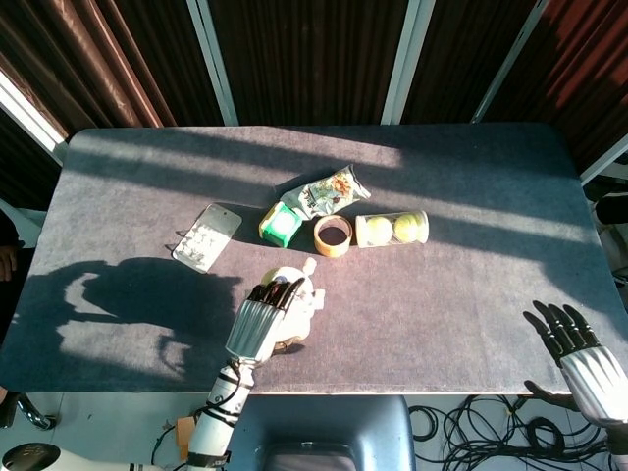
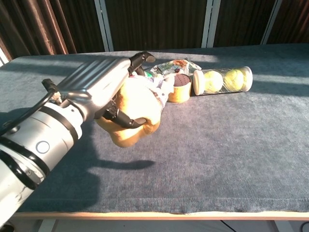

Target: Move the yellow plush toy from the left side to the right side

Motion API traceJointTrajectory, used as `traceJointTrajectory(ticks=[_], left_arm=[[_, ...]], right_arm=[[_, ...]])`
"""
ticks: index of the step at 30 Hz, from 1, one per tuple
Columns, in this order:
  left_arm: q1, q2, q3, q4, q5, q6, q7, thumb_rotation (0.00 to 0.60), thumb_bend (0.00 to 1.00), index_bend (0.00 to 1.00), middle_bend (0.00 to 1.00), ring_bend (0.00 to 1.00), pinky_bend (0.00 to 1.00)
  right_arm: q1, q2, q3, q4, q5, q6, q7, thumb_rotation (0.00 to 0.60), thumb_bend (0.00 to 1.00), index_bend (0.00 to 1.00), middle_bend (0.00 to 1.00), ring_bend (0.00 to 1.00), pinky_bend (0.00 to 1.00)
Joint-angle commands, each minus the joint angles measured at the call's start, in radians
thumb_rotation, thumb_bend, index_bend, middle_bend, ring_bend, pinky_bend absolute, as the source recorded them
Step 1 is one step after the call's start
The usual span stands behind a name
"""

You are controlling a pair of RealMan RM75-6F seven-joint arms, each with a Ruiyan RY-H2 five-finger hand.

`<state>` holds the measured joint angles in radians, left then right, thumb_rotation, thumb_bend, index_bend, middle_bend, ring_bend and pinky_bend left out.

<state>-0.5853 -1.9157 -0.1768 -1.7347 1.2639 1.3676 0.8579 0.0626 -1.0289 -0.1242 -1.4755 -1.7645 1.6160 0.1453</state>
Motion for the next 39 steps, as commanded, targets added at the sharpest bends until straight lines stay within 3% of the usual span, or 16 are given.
traceJointTrajectory(ticks=[1,3,5,11,22,28,34,37,39], left_arm=[[0.004,-0.007,0.007,0.002,-0.007,-0.01,-0.033,0.6,0.27,0.0,0.11,0.22,0.54],[0.01,-0.009,0.01,-0.003,-0.018,-0.011,-0.037,0.6,0.26,0.0,0.01,0.1,0.42],[0.014,-0.01,0.01,-0.009,-0.027,-0.011,-0.04,0.6,0.25,0.0,0.0,0.03,0.34],[0.022,-0.01,0.012,-0.01,-0.044,-0.004,-0.029,0.6,0.25,0.0,0.0,0.0,0.17],[0.052,0.055,0.029,-0.08,-0.037,0.014,-0.051,0.6,0.23,0.0,0.0,0.0,0.14],[0.102,0.245,0.087,-0.203,0.003,0.04,-0.05,0.6,0.22,0.0,0.0,0.0,0.14],[0.201,0.615,0.216,-0.324,0.019,0.053,-0.136,0.6,0.22,0.0,0.0,0.0,0.15],[0.258,0.787,0.293,-0.334,0.046,0.058,-0.249,0.6,0.22,0.0,0.0,0.0,0.15],[0.3,0.854,0.326,-0.319,0.082,0.078,-0.37,0.6,0.21,0.0,0.0,0.0,0.15]], right_arm=[[-0.006,0.004,-0.001,-0.005,0.003,-0.009,-0.002,0.6,0.0,0.02,0.0,0.0,0.02],[-0.007,0.003,0.0,-0.004,0.001,-0.011,-0.004,0.6,0.0,0.02,0.0,0.0,0.03],[-0.002,0.007,0.004,-0.01,0.004,-0.021,-0.004,0.6,0.0,0.02,0.0,0.0,0.03],[-0.004,0.01,0.005,-0.016,0.01,-0.03,-0.006,0.6,0.0,0.02,0.0,0.0,0.03],[-0.003,0.021,0.011,-0.038,0.027,-0.065,-0.018,0.6,0.0,0.01,0.0,0.0,0.04],[0.001,0.034,0.012,-0.051,0.037,-0.089,-0.01,0.6,0.0,0.01,0.0,0.0,0.04],[0.027,0.057,0.007,-0.053,0.025,-0.128,0.05,0.6,0.0,0.0,0.0,0.0,0.04],[0.044,0.055,0.021,-0.062,0.035,-0.148,0.046,0.6,0.0,0.0,0.0,0.0,0.04],[0.059,0.053,0.03,-0.073,0.038,-0.165,0.04,0.6,0.0,0.0,0.0,0.0,0.04]])
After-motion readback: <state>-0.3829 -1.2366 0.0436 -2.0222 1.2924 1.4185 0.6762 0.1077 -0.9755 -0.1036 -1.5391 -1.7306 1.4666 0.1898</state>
